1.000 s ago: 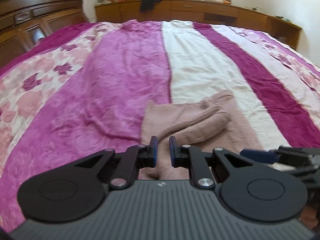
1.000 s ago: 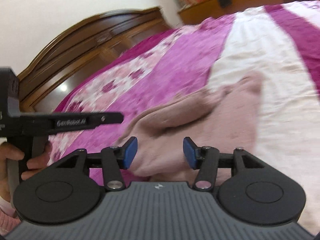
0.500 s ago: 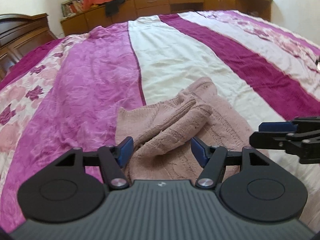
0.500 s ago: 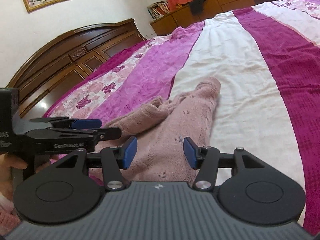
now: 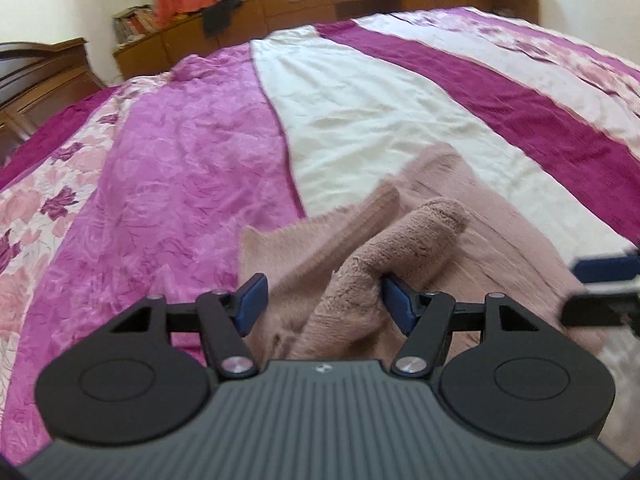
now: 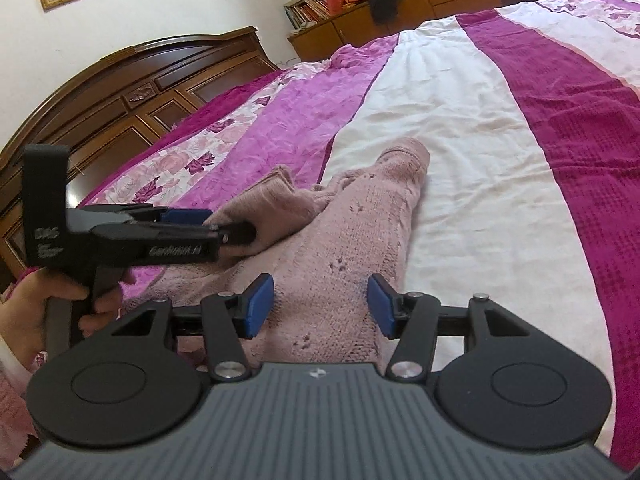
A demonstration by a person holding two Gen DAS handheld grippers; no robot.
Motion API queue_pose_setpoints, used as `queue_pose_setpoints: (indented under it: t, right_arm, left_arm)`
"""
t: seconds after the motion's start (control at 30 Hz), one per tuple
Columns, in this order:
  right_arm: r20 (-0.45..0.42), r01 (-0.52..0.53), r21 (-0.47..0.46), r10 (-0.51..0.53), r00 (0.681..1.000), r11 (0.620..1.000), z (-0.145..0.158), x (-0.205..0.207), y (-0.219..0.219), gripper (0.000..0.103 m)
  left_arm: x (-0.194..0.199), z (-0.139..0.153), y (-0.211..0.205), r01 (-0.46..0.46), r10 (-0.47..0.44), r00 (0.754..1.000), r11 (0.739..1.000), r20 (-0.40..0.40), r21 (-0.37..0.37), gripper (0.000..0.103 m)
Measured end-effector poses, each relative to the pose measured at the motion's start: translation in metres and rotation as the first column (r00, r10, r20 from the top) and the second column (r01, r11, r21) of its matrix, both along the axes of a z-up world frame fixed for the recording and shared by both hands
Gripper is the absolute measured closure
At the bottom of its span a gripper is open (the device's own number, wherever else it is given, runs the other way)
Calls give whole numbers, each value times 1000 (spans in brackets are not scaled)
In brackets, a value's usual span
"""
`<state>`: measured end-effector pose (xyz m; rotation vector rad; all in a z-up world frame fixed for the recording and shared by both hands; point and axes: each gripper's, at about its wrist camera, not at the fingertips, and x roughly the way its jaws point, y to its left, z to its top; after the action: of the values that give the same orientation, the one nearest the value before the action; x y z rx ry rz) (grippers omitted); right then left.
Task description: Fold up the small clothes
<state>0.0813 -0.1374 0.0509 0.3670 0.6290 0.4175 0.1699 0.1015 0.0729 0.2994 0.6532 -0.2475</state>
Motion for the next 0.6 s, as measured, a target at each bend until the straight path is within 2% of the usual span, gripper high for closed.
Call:
queue_pose_setpoints:
  t: [0.07, 0.13, 0.2, 0.33, 0.4, 0.53, 0.6]
  right_arm:
    - [0, 4, 0, -4, 1000, 1000, 0, 0, 1, 42]
    - [3, 5, -6, -5, 1000, 1000, 0, 0, 3, 42]
    - [8, 1, -11, -1, 1000, 1000, 0, -1, 5, 41]
    - [18, -11, -20, 11, 1000, 1000, -1, -1, 9, 39]
    - [20, -14, -30, 15, 1000, 999, -2, -1, 11, 38]
    - [26, -20, -49, 22, 999, 999, -4, -1, 12, 38]
    - [23, -18, -44, 19, 1000, 999, -4, -1, 12, 38]
  left_arm:
    - [10, -3, 6, -59, 59, 998, 998, 7, -13, 50]
    - [20, -8, 14, -132, 132, 991, 991, -8, -29, 68]
    - [28, -15, 27, -210, 208, 977, 976, -38, -50, 77]
    - [35, -26, 54, -309, 299, 950, 944, -92, -116, 78]
    - [33, -25, 61, -312, 297, 949, 937, -108, -159, 77]
    - [29, -17, 63, -306, 285, 950, 934, -129, -185, 75]
    - [25, -14, 66, -313, 286, 946, 927, -151, -206, 69]
